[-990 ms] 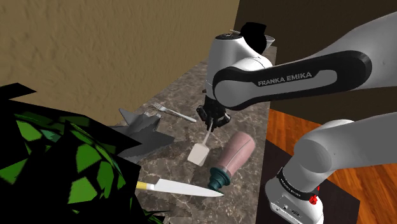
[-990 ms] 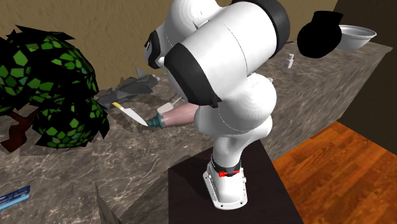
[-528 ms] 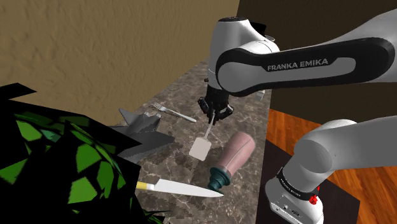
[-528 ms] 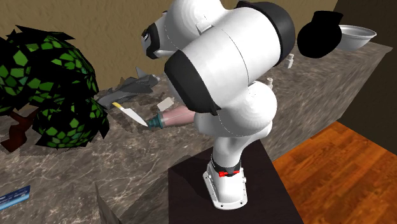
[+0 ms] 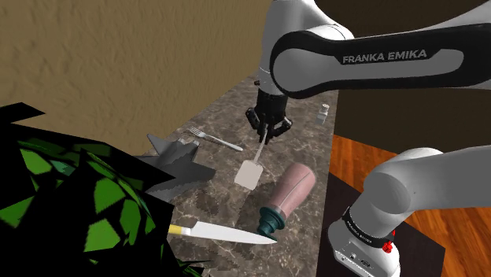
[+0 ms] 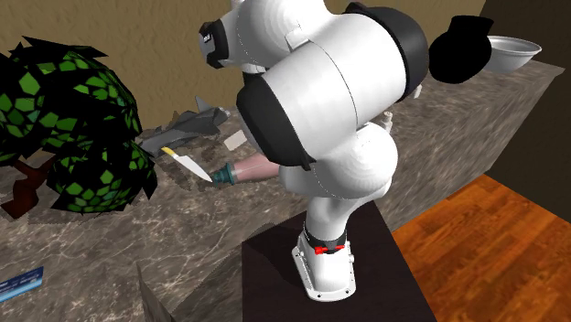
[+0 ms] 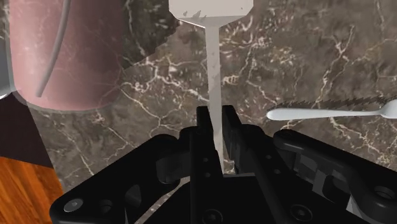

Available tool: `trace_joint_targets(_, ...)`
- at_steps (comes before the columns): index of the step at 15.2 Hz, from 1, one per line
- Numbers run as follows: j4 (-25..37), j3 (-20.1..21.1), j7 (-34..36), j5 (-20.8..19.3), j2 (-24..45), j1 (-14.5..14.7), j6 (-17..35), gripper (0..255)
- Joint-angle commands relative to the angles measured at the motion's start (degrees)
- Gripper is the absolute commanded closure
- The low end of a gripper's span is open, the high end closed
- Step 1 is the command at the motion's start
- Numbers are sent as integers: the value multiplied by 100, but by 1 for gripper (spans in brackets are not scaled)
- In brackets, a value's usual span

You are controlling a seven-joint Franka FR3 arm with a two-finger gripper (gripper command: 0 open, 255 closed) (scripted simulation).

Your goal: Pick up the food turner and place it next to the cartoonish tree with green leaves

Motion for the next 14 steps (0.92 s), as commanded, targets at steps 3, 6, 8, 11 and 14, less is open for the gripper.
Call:
trace_joint_targets(3,266,-125,-14,-83,-64,-21,-336,255)
trace_joint_targets(6,474,-200,-15,-140,-85,-40,-567,255)
trace_joint_targets(8,618,-247,-15,-177,-92,-54,-717,255)
trace_joint_targets(11,841,-314,-13,-231,-90,-77,-940,255)
trace_joint_targets(14,1072,-375,-9,-284,-75,-101,-1159,255)
